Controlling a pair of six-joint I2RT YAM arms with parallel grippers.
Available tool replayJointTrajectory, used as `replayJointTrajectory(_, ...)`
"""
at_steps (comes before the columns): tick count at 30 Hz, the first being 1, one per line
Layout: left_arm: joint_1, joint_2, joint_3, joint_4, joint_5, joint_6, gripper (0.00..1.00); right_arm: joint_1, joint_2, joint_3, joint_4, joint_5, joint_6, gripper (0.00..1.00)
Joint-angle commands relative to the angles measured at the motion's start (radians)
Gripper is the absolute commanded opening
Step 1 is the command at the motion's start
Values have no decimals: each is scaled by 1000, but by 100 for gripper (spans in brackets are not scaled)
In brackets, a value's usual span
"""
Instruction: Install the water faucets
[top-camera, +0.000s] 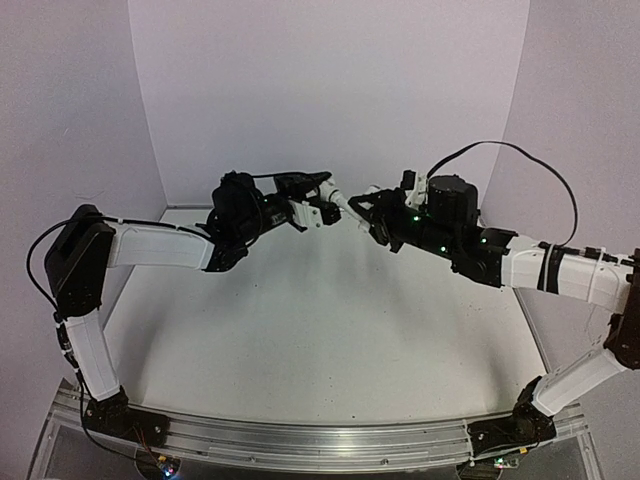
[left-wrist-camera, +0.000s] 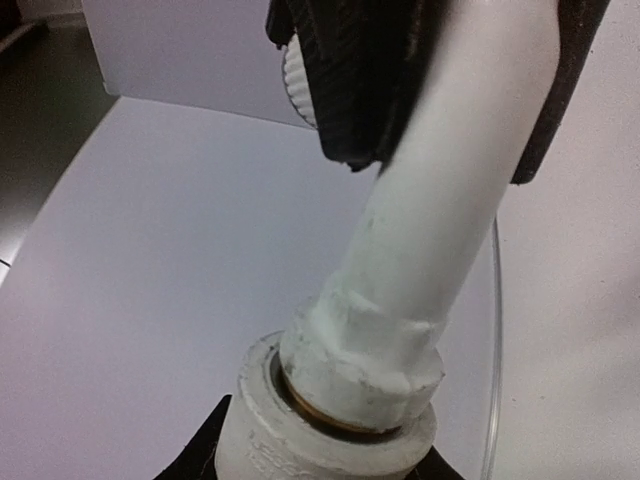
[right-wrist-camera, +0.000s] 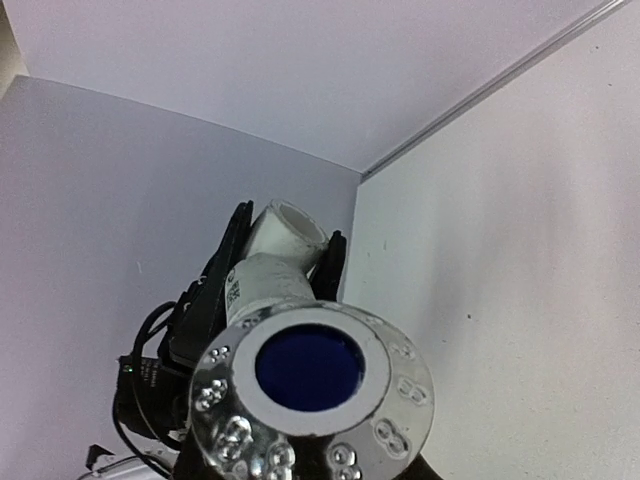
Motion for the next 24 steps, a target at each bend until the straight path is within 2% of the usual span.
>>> replayJointTrajectory(1,75,-36,132,331,-21,114,0,75,-48,10,-157,-132,96,0)
replayJointTrajectory(3,76,-53,90,331,-12,82,0,76,-61,34,-207,-114,31,2)
replayJointTrajectory(5,74,-71,37,331,-25,29,0,75,-69,68,-256,-107,-38,9)
replayJointTrajectory(10,66,-134,-98,330,-181,-211,0,75,-108,129,-443,-61,-260,48)
replayJointTrajectory(14,66,-224,-254,317,-349,-614,0,76,-190,99,-473,-16,-446,78)
replayJointTrajectory(16,66,-286,-336,274,-374,-840,0,76,-223,86,-474,-3,-530,87)
replayJointTrajectory(19,66,-378,-396,25,-319,-1114,0,75,-257,83,-477,14,-674,92)
replayJointTrajectory(22,68,-424,-337,-310,-188,-1348,0,76,-274,79,-486,27,-792,93)
replayJointTrajectory(24,67,-433,-289,-519,-68,-1436,0,76,-277,72,-488,18,-871,93)
